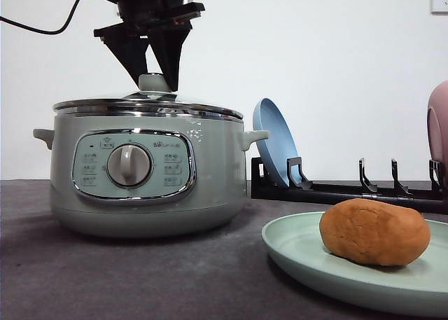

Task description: Transfer potato from steamer to green plate

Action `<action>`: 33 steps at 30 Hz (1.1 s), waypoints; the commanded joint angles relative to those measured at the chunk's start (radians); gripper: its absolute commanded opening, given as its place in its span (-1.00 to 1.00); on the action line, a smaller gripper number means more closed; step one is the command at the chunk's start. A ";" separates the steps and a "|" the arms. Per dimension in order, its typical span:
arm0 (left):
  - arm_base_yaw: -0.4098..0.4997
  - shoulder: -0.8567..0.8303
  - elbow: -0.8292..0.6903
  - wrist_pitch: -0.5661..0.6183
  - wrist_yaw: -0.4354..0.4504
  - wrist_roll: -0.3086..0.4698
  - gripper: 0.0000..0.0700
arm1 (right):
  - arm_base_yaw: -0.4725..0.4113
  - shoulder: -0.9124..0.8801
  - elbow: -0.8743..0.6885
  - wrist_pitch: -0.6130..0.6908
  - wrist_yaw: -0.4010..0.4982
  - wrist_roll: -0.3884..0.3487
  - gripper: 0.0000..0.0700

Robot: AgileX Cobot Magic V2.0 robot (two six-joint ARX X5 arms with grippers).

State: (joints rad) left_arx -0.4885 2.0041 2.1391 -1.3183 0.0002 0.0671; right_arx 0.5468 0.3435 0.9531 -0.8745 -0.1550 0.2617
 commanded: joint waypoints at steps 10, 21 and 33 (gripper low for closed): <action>-0.020 0.046 0.014 -0.125 -0.005 0.051 -1.00 | 0.005 0.001 0.018 0.007 0.006 -0.013 0.84; -0.029 0.046 0.014 -0.061 -0.008 0.123 -1.00 | 0.005 0.001 0.018 0.007 0.006 -0.015 0.84; -0.027 0.046 0.014 0.005 0.030 0.087 -1.00 | 0.005 0.001 0.018 0.006 0.006 -0.015 0.84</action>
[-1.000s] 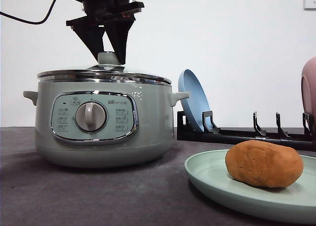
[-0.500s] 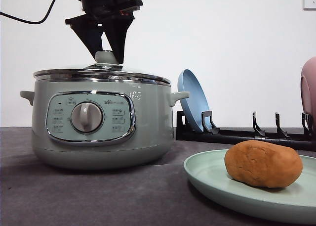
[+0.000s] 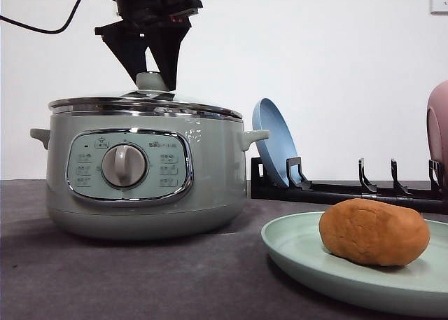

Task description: Transfer potato from steamer to green plate

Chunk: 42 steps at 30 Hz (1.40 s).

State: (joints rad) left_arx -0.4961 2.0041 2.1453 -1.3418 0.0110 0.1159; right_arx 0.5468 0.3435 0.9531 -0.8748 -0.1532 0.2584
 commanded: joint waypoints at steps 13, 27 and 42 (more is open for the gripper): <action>0.021 0.032 0.008 0.040 0.035 -0.156 -1.00 | 0.005 0.001 0.018 0.007 0.011 -0.012 0.84; 0.021 0.026 0.008 -0.064 0.028 -0.124 -1.00 | 0.005 0.001 0.018 0.007 0.023 -0.011 0.84; 0.021 -0.066 0.008 -0.057 0.028 -0.124 0.99 | 0.005 0.001 0.018 0.006 0.023 -0.008 0.84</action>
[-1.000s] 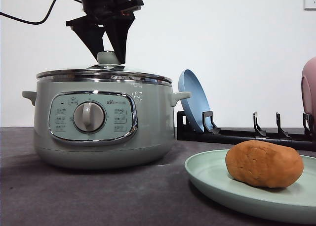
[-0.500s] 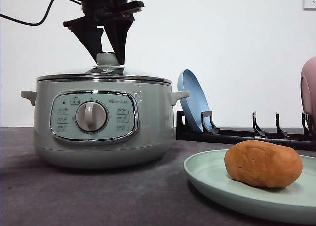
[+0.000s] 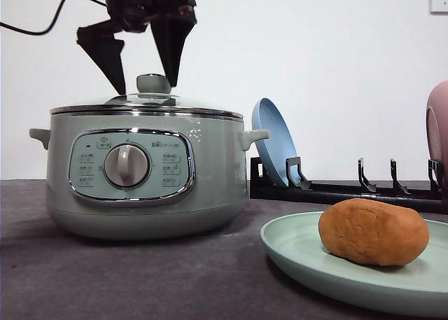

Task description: Transfer potato from steamer to green plate

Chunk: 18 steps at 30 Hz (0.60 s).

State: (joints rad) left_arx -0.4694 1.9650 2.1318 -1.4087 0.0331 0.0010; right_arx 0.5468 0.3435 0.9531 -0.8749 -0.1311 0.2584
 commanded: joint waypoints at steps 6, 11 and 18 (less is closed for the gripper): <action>-0.007 -0.169 0.021 0.002 0.007 -0.011 1.00 | 0.005 0.001 0.018 0.006 0.000 -0.008 0.84; -0.018 -0.297 0.021 -0.020 0.008 -0.013 1.00 | 0.005 0.001 0.018 0.005 0.000 -0.008 0.84; -0.030 -0.455 0.007 -0.028 0.015 -0.013 1.00 | 0.005 0.001 0.018 -0.003 0.000 -0.009 0.84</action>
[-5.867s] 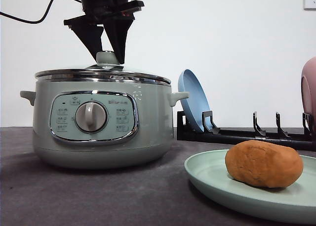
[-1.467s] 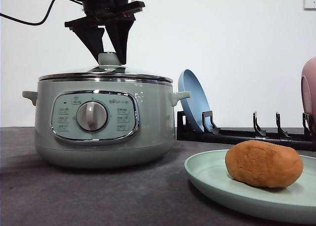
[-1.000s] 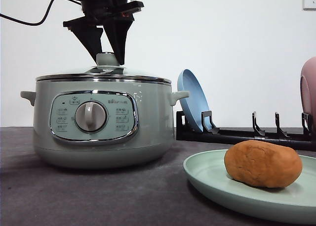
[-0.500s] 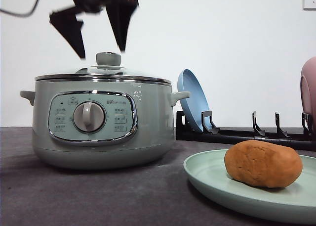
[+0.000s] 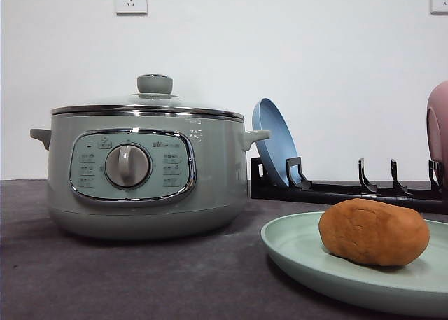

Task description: Transfer potato from steamer to green plate

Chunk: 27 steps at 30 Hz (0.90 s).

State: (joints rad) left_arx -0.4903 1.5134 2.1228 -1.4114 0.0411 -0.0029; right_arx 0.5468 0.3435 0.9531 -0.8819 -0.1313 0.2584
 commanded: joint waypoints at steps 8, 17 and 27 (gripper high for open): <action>-0.034 -0.216 -0.224 0.064 0.008 -0.005 1.00 | 0.005 0.001 0.018 -0.007 -0.002 -0.018 0.84; -0.034 -0.532 -0.683 0.304 0.013 -0.006 1.00 | 0.005 0.002 0.018 -0.033 0.001 -0.058 0.84; -0.034 -0.787 -1.028 0.496 0.038 -0.114 1.00 | 0.005 0.002 0.018 -0.032 0.031 -0.117 0.84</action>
State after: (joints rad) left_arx -0.5179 0.7222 1.0916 -0.9345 0.0772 -0.0824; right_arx 0.5468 0.3435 0.9531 -0.9180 -0.1067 0.1603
